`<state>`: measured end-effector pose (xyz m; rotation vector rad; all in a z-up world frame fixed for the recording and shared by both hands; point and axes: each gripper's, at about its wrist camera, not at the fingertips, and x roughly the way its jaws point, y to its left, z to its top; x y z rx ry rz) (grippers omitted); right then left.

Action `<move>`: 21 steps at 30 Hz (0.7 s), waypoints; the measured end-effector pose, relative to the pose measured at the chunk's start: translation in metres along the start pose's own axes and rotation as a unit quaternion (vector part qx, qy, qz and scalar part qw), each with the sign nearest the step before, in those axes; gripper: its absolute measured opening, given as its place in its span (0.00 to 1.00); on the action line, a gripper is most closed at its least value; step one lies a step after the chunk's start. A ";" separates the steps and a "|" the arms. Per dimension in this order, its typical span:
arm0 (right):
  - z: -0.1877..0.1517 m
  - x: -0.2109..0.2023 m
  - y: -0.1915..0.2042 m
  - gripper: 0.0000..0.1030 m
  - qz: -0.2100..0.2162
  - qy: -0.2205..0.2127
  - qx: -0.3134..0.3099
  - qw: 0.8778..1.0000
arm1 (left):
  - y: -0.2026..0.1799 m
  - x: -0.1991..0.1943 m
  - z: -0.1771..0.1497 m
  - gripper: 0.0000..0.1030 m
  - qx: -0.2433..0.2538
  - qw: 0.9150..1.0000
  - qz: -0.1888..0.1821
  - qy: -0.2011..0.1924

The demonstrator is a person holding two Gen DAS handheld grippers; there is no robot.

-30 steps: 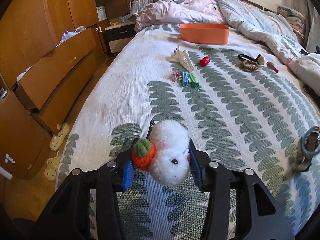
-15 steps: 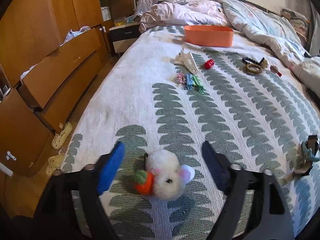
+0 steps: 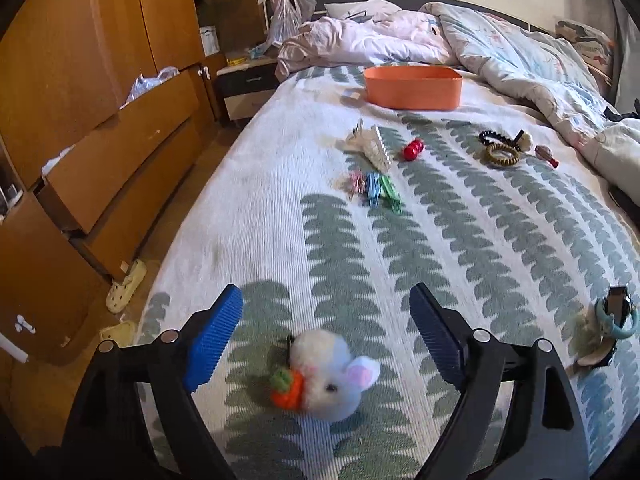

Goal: Organize jewelry
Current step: 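Lower and release the bunny with the left tool while the right tool sets the bangle aside, then grasp the pearl claw clip with the left tool while the right tool grasps the wooden bracelet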

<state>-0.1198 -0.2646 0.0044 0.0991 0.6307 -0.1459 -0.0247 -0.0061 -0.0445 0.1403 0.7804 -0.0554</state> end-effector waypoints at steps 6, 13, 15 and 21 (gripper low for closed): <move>0.025 0.014 0.013 0.56 0.024 0.009 -0.017 1.000 | 0.002 0.012 0.025 0.84 -0.011 1.000 -0.025 0.013; 0.056 0.046 0.018 0.56 0.046 0.030 -0.018 0.998 | -0.005 0.034 0.058 0.84 0.011 1.000 -0.014 0.006; 0.065 0.056 0.019 0.56 0.047 0.036 -0.019 0.998 | -0.003 0.044 0.074 0.84 0.004 1.000 -0.024 0.012; 0.090 0.100 0.020 0.56 0.045 0.052 -0.016 0.997 | -0.002 0.074 0.107 0.84 -0.002 1.000 -0.022 0.014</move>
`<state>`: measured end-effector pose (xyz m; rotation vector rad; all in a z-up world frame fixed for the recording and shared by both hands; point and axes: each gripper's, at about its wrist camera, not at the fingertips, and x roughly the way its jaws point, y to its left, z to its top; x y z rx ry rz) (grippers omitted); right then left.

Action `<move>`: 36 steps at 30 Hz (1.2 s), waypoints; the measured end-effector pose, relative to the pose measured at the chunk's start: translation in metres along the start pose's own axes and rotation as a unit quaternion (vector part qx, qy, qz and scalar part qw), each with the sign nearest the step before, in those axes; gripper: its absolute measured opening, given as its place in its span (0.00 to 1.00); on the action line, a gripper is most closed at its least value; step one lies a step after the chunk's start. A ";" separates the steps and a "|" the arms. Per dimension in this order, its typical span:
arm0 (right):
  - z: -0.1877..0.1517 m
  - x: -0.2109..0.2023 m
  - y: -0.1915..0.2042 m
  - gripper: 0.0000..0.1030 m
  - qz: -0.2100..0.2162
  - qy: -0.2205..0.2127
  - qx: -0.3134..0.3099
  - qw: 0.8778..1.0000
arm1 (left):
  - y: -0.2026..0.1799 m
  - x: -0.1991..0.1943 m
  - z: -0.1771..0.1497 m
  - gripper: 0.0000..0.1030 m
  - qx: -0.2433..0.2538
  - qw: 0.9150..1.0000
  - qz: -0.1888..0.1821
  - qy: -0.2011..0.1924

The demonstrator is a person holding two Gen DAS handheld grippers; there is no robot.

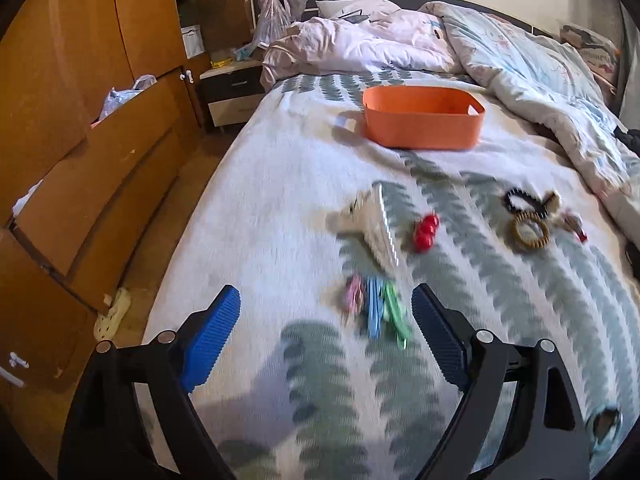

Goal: Organize jewelry
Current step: 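Grasp the pearl claw clip with the left tool while the right tool grasps the wooden bracelet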

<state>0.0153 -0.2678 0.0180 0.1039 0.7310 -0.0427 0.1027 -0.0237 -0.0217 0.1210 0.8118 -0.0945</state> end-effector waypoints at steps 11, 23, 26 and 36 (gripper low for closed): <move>0.030 0.091 -0.009 0.56 0.007 0.072 0.019 0.997 | -0.006 0.065 0.041 0.84 -0.011 0.998 -0.027 0.051; 0.035 0.137 -0.028 0.55 -0.021 0.109 0.024 0.993 | -0.029 0.105 0.049 0.84 0.010 0.995 -0.036 0.091; 0.034 0.143 -0.028 0.55 -0.024 0.115 0.023 0.993 | -0.031 0.111 0.050 0.84 0.015 0.995 -0.035 0.098; 0.033 0.162 -0.016 0.55 -0.054 0.121 -0.009 0.991 | -0.028 0.132 0.047 0.84 0.013 0.992 -0.030 0.122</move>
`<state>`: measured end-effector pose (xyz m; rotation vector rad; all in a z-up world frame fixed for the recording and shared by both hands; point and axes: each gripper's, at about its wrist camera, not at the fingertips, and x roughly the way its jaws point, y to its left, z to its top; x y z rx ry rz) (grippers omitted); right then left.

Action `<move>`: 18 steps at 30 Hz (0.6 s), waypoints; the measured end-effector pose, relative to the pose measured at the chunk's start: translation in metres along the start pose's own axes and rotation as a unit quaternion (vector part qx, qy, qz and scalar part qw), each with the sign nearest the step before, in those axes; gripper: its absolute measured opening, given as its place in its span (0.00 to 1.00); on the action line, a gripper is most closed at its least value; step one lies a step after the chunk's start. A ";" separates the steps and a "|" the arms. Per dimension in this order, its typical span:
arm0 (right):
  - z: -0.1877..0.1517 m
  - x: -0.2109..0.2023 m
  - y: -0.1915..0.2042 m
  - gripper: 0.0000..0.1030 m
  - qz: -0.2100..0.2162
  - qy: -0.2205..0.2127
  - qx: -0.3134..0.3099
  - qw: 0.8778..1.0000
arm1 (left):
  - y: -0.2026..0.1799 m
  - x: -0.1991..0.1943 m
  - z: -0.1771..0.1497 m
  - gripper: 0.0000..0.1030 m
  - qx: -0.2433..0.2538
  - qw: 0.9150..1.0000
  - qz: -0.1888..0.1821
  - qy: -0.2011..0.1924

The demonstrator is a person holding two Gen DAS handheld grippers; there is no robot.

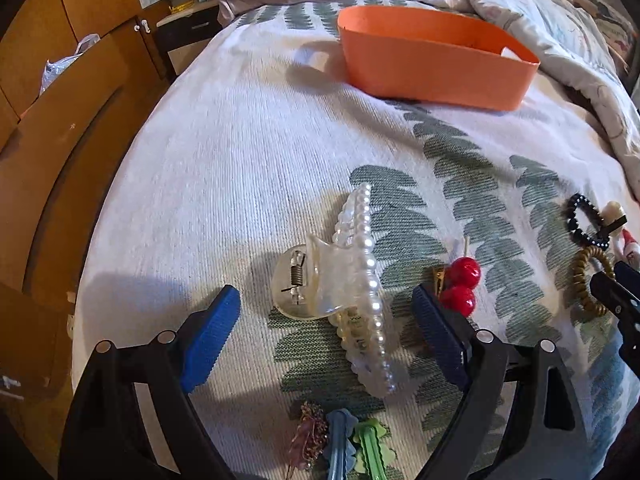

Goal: Organize jewelry
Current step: 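Grasp the pearl claw clip with the left tool while the right tool grasps the wooden bracelet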

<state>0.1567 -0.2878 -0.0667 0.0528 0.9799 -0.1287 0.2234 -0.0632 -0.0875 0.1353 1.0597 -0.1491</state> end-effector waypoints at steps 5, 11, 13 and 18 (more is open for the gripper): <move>-0.004 0.003 0.005 0.54 -0.017 -0.010 -0.011 1.000 | 0.000 0.003 0.001 0.84 0.003 1.000 0.000 0.000; -0.003 0.003 0.004 0.35 -0.013 -0.008 -0.014 1.000 | 0.002 0.006 0.000 0.84 0.006 1.000 -0.004 -0.002; -0.004 0.002 0.007 0.29 -0.013 -0.009 -0.021 1.000 | 0.002 0.006 -0.001 0.83 0.008 1.000 -0.003 -0.003; -0.004 -0.001 0.008 0.12 0.001 -0.012 -0.017 1.000 | 0.010 0.004 0.001 0.66 -0.006 1.000 0.002 -0.006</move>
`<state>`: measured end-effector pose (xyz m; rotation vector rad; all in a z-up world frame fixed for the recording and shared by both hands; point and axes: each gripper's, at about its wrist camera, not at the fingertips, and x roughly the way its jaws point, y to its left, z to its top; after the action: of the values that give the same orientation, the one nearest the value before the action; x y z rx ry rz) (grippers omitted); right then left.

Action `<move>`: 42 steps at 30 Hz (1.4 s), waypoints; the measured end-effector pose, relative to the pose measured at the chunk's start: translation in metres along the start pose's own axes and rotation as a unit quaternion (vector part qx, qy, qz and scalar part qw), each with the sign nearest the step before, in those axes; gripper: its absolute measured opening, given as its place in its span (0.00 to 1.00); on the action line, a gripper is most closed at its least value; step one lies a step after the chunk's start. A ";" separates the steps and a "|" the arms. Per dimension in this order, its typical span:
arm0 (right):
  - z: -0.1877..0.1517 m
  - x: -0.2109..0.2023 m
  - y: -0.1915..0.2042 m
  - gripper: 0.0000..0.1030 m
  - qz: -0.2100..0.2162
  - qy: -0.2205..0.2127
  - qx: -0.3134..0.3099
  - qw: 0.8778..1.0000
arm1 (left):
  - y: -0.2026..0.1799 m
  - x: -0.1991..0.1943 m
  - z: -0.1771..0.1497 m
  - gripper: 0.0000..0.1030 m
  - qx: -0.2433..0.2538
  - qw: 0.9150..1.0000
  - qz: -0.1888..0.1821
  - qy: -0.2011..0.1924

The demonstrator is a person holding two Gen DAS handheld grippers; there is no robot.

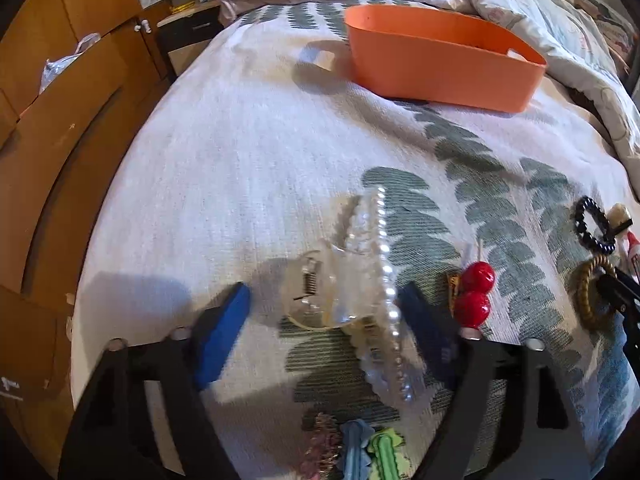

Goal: Organize jewelry
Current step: 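Grasp the pearl claw clip with the left tool while the right tool grasps the wooden bracelet, then release the claw clip by the bunny while the right tool drops the bracelet on the bangle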

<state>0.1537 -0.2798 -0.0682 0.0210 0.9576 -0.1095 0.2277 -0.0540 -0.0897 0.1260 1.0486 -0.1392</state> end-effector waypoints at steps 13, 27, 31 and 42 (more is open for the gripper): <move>0.005 -0.016 -0.012 0.11 0.031 -0.017 0.023 0.999 | 0.015 -0.004 0.005 0.43 -0.022 1.000 -0.014 0.000; -0.001 -0.081 -0.019 0.11 0.060 -0.066 0.037 0.995 | 0.025 -0.055 -0.008 0.43 -0.038 0.999 0.005 -0.038; -0.014 -0.108 -0.024 0.11 0.069 -0.082 0.044 0.993 | 0.022 -0.078 -0.021 0.43 -0.025 0.998 0.011 -0.053; -0.071 -0.180 -0.035 0.11 0.084 -0.132 0.070 0.985 | 0.019 -0.134 -0.075 0.43 -0.015 0.995 0.003 -0.098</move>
<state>-0.0105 -0.2952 0.0387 0.2121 0.6782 -0.0225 0.1008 -0.0152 -0.0097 0.0853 0.8545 -0.1279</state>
